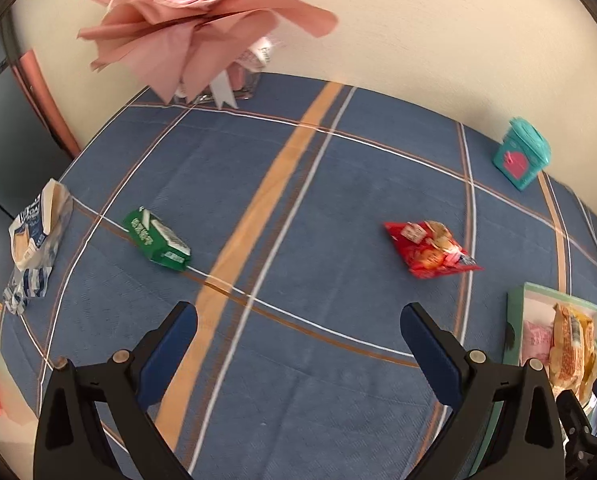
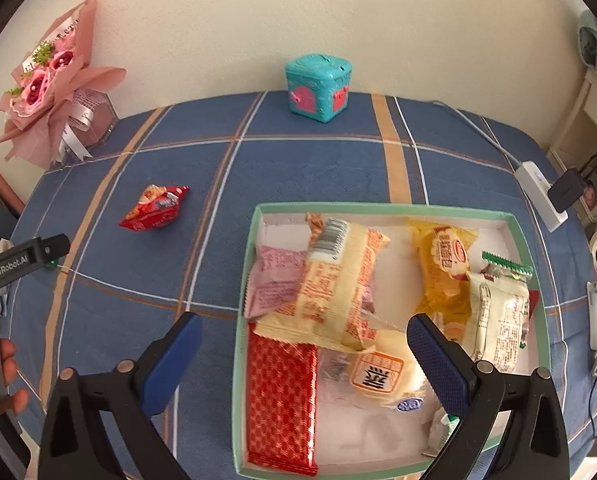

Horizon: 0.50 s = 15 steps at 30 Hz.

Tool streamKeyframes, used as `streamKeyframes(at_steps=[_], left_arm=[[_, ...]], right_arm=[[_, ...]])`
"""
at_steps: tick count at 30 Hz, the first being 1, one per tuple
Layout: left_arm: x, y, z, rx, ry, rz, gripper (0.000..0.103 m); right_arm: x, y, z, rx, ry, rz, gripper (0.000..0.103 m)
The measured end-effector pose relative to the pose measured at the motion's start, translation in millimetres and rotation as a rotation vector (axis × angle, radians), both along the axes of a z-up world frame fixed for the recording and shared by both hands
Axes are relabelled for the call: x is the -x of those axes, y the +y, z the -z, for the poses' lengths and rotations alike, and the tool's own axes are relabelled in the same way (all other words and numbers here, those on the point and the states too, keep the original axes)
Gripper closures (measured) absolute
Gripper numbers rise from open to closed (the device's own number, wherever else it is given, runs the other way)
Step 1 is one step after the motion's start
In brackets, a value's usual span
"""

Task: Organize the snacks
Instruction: 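Move both grippers back toward the green biscuit pack and red pack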

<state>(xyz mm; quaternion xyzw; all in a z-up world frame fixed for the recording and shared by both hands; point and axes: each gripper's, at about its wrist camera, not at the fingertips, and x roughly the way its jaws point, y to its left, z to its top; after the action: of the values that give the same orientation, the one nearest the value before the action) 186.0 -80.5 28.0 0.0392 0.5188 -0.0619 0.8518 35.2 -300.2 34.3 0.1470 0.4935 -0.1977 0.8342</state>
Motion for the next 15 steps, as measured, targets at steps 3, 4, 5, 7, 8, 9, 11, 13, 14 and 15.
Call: streamKeyframes(at_steps=[3,4,5,7,8,9,11,13,14,15], left_arm=[[-8,15,2,0.015,0.002,-0.033,0.002],[-10,19,3,0.012,-0.002,-0.043,0.002],[-13,24,3,0.008,-0.008,-0.053,0.002],[-17,32,2,0.013,-0.015,-0.068,0.002],[-20,37,2,0.021,-0.015,-0.075,0.002],[-23,41,1,0.029,-0.014,-0.080,0.002],[-28,51,0,0.034,-0.019,-0.104,0.002],[-33,60,-1,0.028,-0.024,-0.130,0.002],[-35,64,-1,0.028,-0.025,-0.139,0.002],[-37,67,-2,0.030,-0.024,-0.146,0.002]], right_arm=[[-8,6,-5,-0.005,-0.033,-0.014,0.000],[-11,8,-7,-0.017,-0.044,-0.016,0.000],[-14,10,-7,-0.030,-0.052,-0.019,0.000],[-21,14,-6,-0.048,-0.057,-0.031,0.000],[-24,17,-5,-0.052,-0.057,-0.040,0.000],[-28,20,-4,-0.053,-0.055,-0.048,0.000],[-36,27,-1,-0.050,-0.045,-0.068,0.000],[-44,35,1,-0.052,-0.037,-0.090,0.000],[-48,38,2,-0.053,-0.037,-0.099,0.000],[-52,41,2,-0.054,-0.039,-0.106,0.000]])
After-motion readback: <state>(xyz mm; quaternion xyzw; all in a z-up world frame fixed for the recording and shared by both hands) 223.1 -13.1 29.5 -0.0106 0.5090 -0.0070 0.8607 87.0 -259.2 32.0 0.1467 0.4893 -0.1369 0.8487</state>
